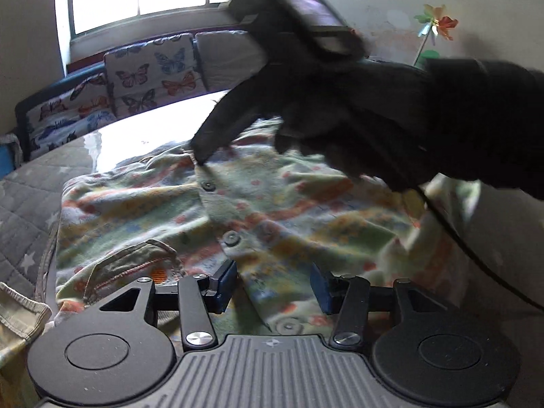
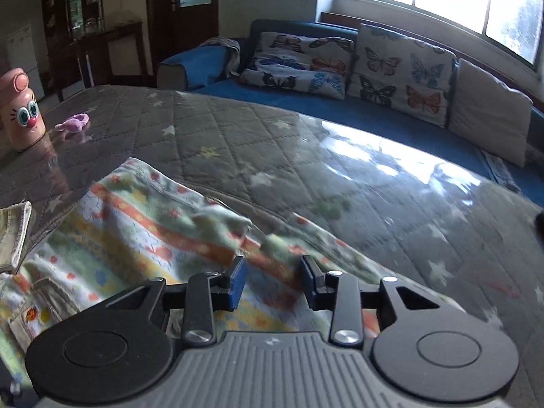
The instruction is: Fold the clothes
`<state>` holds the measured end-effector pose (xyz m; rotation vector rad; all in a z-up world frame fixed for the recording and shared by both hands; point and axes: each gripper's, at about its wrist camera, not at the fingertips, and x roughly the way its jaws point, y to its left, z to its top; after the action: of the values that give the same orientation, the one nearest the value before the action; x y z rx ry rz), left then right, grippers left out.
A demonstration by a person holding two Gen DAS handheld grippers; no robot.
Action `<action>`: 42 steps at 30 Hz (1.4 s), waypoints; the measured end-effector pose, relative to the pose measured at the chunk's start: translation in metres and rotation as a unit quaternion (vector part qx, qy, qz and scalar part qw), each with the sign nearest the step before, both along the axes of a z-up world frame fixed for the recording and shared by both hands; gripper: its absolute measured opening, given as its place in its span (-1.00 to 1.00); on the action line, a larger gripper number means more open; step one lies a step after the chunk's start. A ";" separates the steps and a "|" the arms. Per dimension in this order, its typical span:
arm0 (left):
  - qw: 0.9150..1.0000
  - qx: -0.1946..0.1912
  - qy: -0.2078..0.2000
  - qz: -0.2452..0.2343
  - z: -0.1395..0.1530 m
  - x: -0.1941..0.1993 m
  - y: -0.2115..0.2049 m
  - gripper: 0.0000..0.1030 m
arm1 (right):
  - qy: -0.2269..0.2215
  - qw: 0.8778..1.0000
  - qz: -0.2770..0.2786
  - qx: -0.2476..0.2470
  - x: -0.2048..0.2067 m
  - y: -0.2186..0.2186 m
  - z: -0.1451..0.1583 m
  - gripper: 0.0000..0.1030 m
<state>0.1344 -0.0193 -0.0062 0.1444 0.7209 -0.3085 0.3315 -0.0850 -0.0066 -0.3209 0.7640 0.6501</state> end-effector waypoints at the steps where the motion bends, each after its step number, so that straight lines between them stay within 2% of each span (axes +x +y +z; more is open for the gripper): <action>1: 1.000 -0.001 0.000 -0.004 -0.001 -0.004 -0.003 0.00 | -0.002 1.000 -0.001 0.004 0.001 0.003 0.002 -0.32; 6: 1.000 -0.017 0.003 -0.003 -0.002 -0.012 -0.006 0.02 | 0.001 0.999 0.010 0.043 0.002 0.010 0.015 -0.29; 11: 1.000 -0.021 0.001 0.003 -0.002 -0.014 -0.007 0.03 | 0.007 0.999 0.031 0.016 0.002 0.030 -0.001 -0.25; 14: 1.000 -0.026 0.000 0.008 -0.001 -0.017 -0.005 0.04 | -0.030 0.999 0.006 -0.011 0.001 0.031 -0.003 -0.21; 17: 1.000 -0.027 -0.003 0.009 -0.001 -0.018 -0.006 0.05 | -0.049 0.998 -0.018 -0.032 0.007 0.028 -0.001 -0.24; 21: 0.999 -0.035 0.002 0.017 0.001 -0.020 -0.002 0.07 | -0.044 0.999 -0.020 -0.014 0.005 0.018 0.010 -0.22; 22: 0.999 -0.035 0.001 0.022 0.002 -0.021 0.001 0.08 | -0.040 0.999 -0.016 -0.008 0.003 0.015 0.013 -0.14; 23: 0.999 -0.034 0.000 0.028 0.003 -0.022 0.003 0.08 | -0.029 1.000 -0.003 0.000 -0.001 0.011 0.017 0.05; 27: 0.997 -0.037 -0.009 0.065 0.010 -0.029 0.024 0.15 | -0.016 0.999 0.036 -0.007 -0.024 0.005 0.019 0.13; 28: 0.996 -0.037 -0.012 0.075 0.011 -0.031 0.030 0.21 | -0.012 0.999 0.041 -0.008 -0.029 0.002 0.018 0.21; 29: 0.995 -0.038 -0.015 0.086 0.013 -0.033 0.036 0.25 | -0.010 0.999 0.047 -0.009 -0.035 0.000 0.017 0.33; 34: 0.986 -0.041 -0.019 0.158 0.014 -0.043 0.073 0.51 | -0.009 0.998 0.055 -0.009 -0.071 -0.010 0.012 0.58; 36: 0.982 -0.035 -0.024 0.186 0.014 -0.047 0.086 0.54 | -0.016 0.998 0.054 -0.009 -0.084 -0.014 0.010 0.59; 38: 0.976 -0.029 -0.029 0.215 0.014 -0.051 0.099 0.54 | -0.020 0.998 0.051 -0.014 -0.092 -0.015 0.007 0.69; 42: 0.962 -0.017 -0.039 0.270 0.015 -0.058 0.124 0.54 | -0.020 0.999 0.047 -0.018 -0.102 -0.020 0.003 0.77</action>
<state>0.0763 0.1046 0.0085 -0.0759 0.6487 0.2060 0.2300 -0.1048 -0.0041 -0.4036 0.7261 0.7161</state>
